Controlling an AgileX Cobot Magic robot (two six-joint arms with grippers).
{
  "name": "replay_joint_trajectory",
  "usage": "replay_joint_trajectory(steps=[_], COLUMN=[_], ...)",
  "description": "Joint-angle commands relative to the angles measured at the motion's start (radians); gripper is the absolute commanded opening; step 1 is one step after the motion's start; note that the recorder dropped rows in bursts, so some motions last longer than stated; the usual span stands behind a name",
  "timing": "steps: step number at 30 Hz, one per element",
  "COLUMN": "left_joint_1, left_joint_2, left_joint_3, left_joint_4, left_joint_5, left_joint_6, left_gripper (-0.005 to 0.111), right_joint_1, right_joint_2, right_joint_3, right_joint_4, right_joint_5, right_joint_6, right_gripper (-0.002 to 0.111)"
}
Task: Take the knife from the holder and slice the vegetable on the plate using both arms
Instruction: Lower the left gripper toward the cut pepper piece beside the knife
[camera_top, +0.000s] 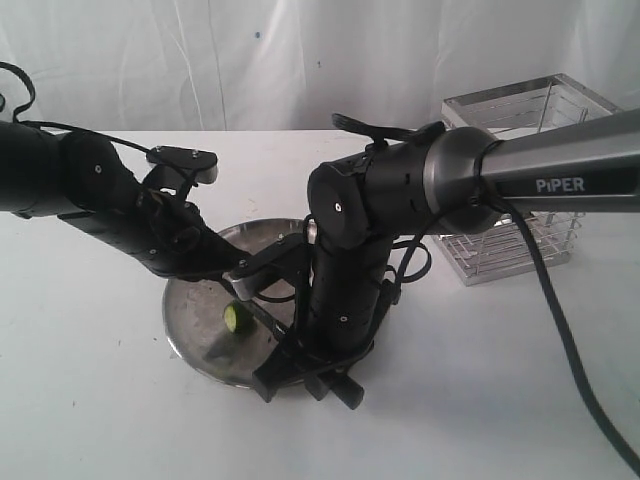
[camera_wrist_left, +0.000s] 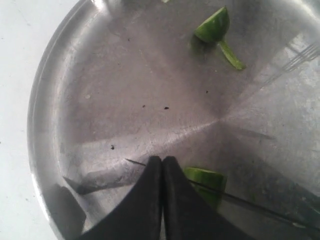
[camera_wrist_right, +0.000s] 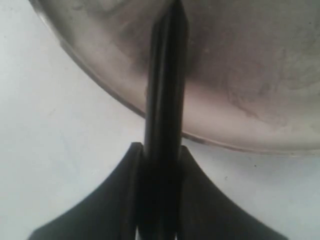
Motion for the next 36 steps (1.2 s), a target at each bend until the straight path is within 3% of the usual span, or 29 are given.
replay_joint_trajectory(steps=[1,36], left_joint_1=[-0.002,-0.036], left_joint_2=[-0.027,0.030], left_joint_3=[-0.003,-0.027], left_joint_4=[-0.017,-0.022], left_joint_5=[0.012,0.040], left_joint_6=[0.002,0.002], left_gripper=[0.005,0.005], right_joint_1=[0.001,0.001], right_joint_2=[-0.002,-0.002], right_joint_3=[-0.003,-0.003], right_joint_4=[-0.002,-0.002], right_joint_5=[-0.002,-0.017], right_joint_6=[-0.019,-0.014], right_gripper=[0.000,0.000])
